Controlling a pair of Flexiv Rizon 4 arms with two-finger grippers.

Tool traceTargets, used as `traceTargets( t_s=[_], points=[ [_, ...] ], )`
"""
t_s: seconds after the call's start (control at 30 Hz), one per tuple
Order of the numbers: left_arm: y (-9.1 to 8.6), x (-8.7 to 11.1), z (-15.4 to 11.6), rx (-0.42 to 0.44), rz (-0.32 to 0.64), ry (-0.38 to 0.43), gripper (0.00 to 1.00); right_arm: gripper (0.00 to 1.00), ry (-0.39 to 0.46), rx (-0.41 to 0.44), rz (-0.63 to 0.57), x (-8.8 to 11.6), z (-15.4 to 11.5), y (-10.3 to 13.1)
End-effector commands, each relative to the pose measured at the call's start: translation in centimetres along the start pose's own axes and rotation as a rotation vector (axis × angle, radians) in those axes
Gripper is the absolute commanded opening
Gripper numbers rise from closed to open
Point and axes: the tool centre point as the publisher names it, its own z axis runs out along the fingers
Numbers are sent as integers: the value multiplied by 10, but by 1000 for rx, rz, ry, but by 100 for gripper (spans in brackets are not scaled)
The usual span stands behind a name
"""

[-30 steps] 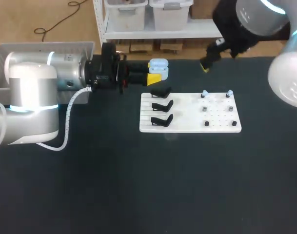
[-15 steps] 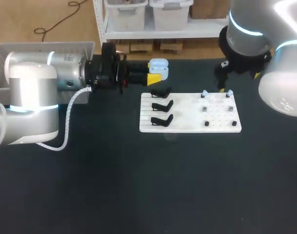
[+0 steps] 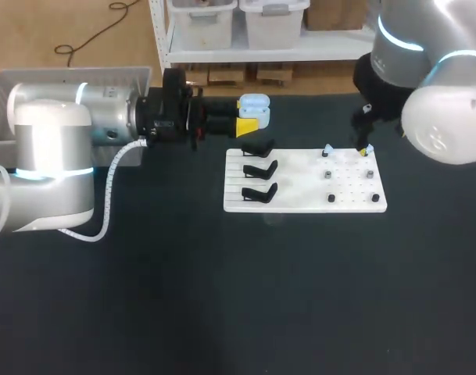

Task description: Pick up each earbud case from the left stands, insert the matching earbuds, close the lid, and place the case in the box.

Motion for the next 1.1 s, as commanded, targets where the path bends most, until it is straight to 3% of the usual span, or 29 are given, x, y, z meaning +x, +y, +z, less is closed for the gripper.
traceTargets(
  t_s=[0.03,0.1,0.13,0.2,0.43,1.1],
  points=[
    [1,0,0,1,0,1,0,70,26,12,-5,-8,11,0],
    [1,0,0,1,0,1,0,60,28,8,-9,-8,15,-2],
    [1,0,0,1,0,1,0,49,27,6,-13,-8,17,-3],
    [1,0,0,1,0,1,0,45,24,3,-18,-9,19,-5],
    [1,0,0,1,0,1,0,43,18,3,-41,-11,31,-12],
    [1,0,0,1,0,1,0,49,31,-29,-129,-18,52,-7]
  ],
)
